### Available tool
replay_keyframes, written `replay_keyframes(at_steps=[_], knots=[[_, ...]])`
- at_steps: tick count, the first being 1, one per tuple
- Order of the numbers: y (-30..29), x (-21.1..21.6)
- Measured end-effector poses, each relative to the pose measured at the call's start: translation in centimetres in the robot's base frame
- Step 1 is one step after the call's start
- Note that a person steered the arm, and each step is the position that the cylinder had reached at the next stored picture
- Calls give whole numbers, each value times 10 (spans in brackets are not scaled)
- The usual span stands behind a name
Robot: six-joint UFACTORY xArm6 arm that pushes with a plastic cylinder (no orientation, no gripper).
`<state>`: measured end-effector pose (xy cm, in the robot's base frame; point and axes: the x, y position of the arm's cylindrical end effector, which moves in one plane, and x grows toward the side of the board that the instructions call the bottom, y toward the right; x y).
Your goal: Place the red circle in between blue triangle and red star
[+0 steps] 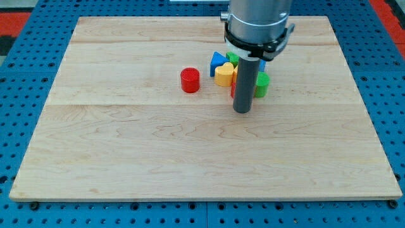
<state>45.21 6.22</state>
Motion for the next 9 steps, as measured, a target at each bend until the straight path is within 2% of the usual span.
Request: replay_keyframes(at_steps=[2, 3, 4, 5, 6, 7, 9], knots=[[-3, -19], [-27, 9], [-122, 19], [-188, -16], [-185, -63], [-141, -82], [-102, -59]])
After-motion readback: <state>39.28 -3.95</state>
